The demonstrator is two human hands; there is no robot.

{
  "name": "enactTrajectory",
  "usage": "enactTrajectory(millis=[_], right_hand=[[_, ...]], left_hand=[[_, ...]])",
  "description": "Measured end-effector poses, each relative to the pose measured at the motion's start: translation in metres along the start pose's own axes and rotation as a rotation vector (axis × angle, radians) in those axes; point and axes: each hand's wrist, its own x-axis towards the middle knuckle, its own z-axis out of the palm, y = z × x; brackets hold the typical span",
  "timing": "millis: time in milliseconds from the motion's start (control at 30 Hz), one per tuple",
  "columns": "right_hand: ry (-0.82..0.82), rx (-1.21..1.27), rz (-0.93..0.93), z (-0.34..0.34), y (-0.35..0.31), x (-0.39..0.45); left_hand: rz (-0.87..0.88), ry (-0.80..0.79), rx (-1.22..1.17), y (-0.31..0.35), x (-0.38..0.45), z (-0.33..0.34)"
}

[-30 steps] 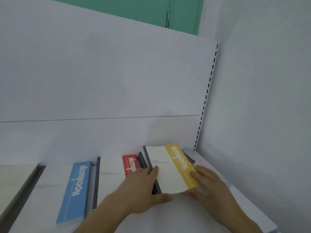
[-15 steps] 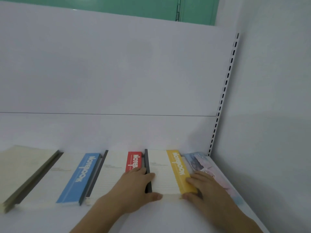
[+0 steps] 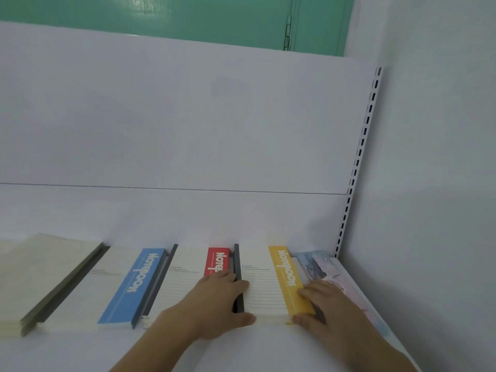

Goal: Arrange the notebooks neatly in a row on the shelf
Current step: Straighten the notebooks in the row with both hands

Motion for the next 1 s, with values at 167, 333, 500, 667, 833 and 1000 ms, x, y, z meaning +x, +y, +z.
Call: enactTrajectory(millis=[167,333,500,667,833,1000], right_hand=[[0.169,0.026,0.025,0.005,-0.009,0.0],[0.253,0.015,-0.095,0.015,-0.053,0.005],[0.145,0.005,-0.183,0.027,-0.127,0.014],[0.146,-0.038,-0.226,0.042,-0.222,0.018],[0.134,-0.004,-0.258,0.064,-0.334,0.02],[0.141,0.065,-0.308,0.105,-0.448,0.025]], left_hand=[[-0.072,0.182,-0.052,0.006,-0.016,0.001],[-0.193,0.421,-0.119,-0.011,-0.041,0.0],[-0.31,0.488,-0.09,-0.054,-0.09,-0.001],[-0.366,0.584,-0.08,-0.113,-0.158,-0.011],[-0.433,0.64,-0.043,-0.189,-0.249,-0.022],[-0.528,0.652,-0.047,-0.269,-0.332,-0.026]])
